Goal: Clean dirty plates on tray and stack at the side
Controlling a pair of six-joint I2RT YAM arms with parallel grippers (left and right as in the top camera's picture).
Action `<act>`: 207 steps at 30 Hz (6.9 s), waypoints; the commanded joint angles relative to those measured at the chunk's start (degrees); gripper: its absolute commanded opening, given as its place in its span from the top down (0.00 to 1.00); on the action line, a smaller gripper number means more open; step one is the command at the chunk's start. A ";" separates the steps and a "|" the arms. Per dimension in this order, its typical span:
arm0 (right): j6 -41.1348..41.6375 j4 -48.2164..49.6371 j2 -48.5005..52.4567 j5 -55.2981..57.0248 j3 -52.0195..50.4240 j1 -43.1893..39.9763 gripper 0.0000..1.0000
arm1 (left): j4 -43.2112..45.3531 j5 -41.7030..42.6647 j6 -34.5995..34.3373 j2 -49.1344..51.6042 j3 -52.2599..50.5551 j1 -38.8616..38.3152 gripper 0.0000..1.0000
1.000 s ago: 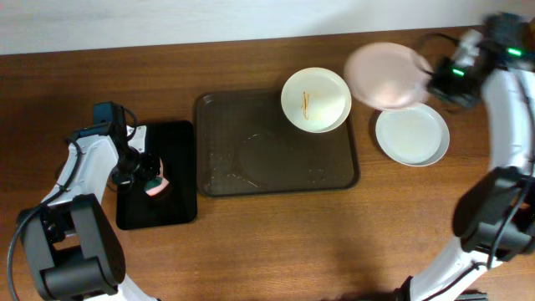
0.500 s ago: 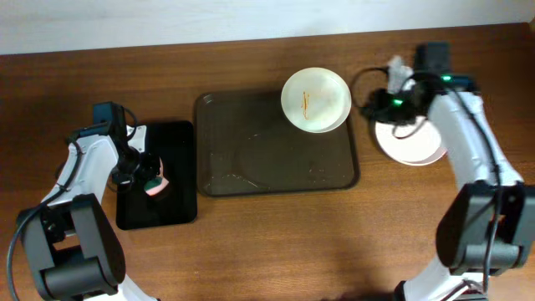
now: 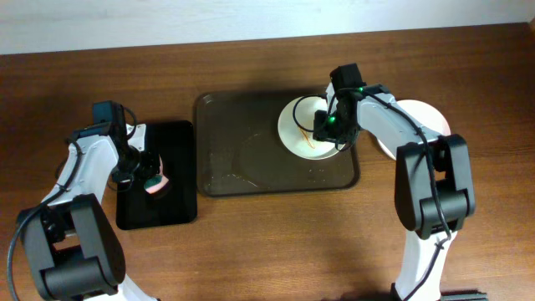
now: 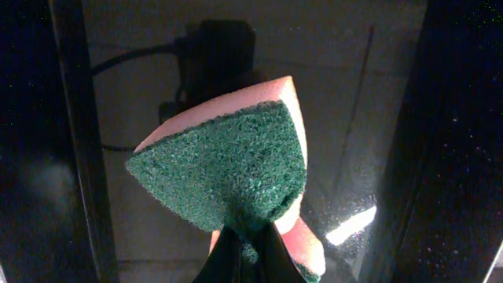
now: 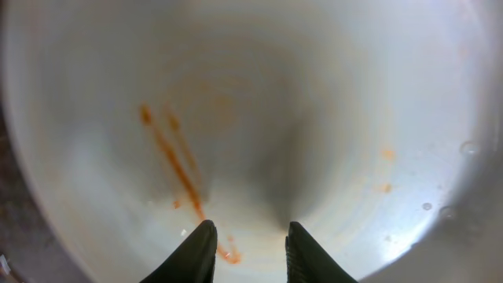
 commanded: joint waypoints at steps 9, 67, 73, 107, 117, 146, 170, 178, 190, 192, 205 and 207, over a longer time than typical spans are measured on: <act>-24.11 13.38 1.31 6.56 2.25 -5.68 0.64 | -0.04 0.59 0.90 -0.33 -0.22 -0.13 1.00; -2.40 -2.93 2.71 5.55 2.38 6.21 0.96 | -3.04 6.64 -7.28 10.08 26.77 -29.09 1.00; -2.43 -2.97 2.71 5.53 2.38 6.21 0.96 | 6.08 8.76 -18.80 21.88 26.77 -39.39 1.00; -3.50 -8.98 3.45 5.75 3.78 4.63 0.96 | -35.01 -21.27 -8.61 13.09 52.83 -22.18 1.00; -4.61 -8.39 3.45 5.75 3.78 4.68 0.96 | -7.37 -9.46 -7.08 11.69 8.98 -6.08 0.96; -19.67 22.47 -8.79 34.32 9.57 43.91 0.96 | -24.33 -20.11 -7.52 -24.46 18.67 2.82 0.00; -48.57 35.82 -6.93 62.51 9.57 50.64 0.96 | -23.96 -12.46 -7.50 -28.94 18.67 12.61 0.00; -6.08 8.22 -17.49 21.70 9.60 29.14 0.96 | -23.98 -12.46 -7.50 -28.94 18.67 12.61 0.00; 1.46 -13.35 -12.37 -0.31 3.61 -41.51 0.96 | -23.96 -12.46 -7.50 -28.92 18.67 12.61 0.00; 0.94 -11.93 -10.71 -0.33 1.22 -44.11 0.96 | -23.96 -12.46 -7.50 -28.94 18.67 12.61 0.00; -12.13 -17.88 -35.50 -16.94 0.24 -20.68 0.47 | -23.96 -12.46 -7.50 -28.94 18.67 12.61 0.00; -11.96 -18.27 -46.01 -16.94 0.24 -12.79 0.02 | -23.98 -12.46 -7.50 -28.92 18.67 12.61 0.00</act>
